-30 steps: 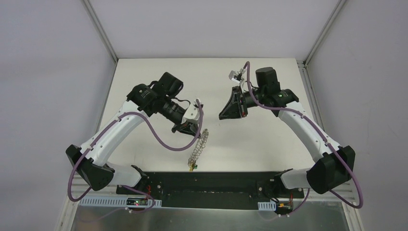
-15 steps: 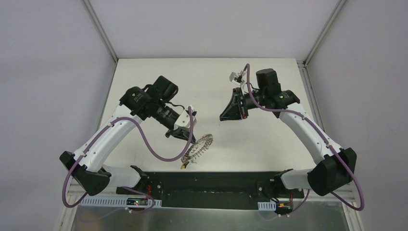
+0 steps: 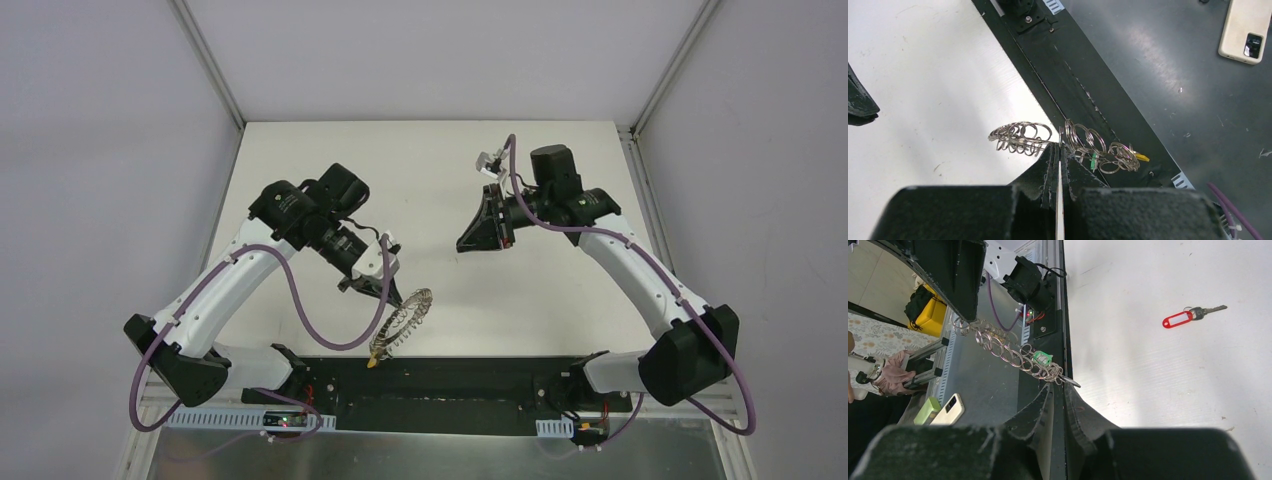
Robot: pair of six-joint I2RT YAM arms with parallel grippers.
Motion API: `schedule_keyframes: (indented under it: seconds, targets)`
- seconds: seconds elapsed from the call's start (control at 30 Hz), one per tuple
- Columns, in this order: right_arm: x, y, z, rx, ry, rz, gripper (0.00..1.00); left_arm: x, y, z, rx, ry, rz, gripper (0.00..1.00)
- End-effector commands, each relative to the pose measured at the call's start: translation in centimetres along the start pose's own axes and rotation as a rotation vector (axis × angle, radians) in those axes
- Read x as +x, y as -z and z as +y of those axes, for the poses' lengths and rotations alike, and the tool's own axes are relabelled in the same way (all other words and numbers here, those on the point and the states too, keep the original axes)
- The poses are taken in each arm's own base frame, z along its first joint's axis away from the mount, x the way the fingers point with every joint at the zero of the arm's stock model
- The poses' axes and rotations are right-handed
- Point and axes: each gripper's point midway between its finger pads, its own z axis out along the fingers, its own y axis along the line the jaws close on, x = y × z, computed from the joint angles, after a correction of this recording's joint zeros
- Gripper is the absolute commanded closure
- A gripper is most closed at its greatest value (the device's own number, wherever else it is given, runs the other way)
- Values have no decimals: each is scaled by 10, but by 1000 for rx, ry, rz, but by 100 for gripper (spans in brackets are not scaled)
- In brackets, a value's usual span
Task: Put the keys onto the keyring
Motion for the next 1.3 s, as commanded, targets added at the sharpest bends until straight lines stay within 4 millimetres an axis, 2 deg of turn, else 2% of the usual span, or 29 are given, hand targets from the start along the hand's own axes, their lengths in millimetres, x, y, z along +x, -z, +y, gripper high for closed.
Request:
schedule_keyframes:
  seconds: [0.0, 0.07, 0.2, 0.33, 0.47, 0.7, 0.87, 1.27]
  targets:
    - [-6, 0, -2, -3, 31, -16, 85, -20, -1, -5, -4, 7, -82, 100]
    - [-8, 0, -3, 5, 30, -16, 85, -20, -1, 11, -70, 116, -72, 100]
    - [-15, 2, -2, 12, 37, -18, 85, -16, 8, 59, -317, 388, -43, 100]
    - [-25, 0, 7, -8, 49, -24, 85, -14, 12, 76, -416, 468, -55, 100]
    - [-29, -5, 13, -50, 19, -37, 85, -13, 15, 88, -478, 522, -74, 100]
    - [-26, -23, 2, -59, -36, -25, 87, -12, 13, 106, -527, 592, -112, 100]
    - [-22, -35, 3, -91, -59, -4, 87, -7, 15, 113, -564, 606, -107, 100]
    - [-16, -41, 15, -163, -74, 14, 89, 10, 24, 125, -670, 623, -64, 100]
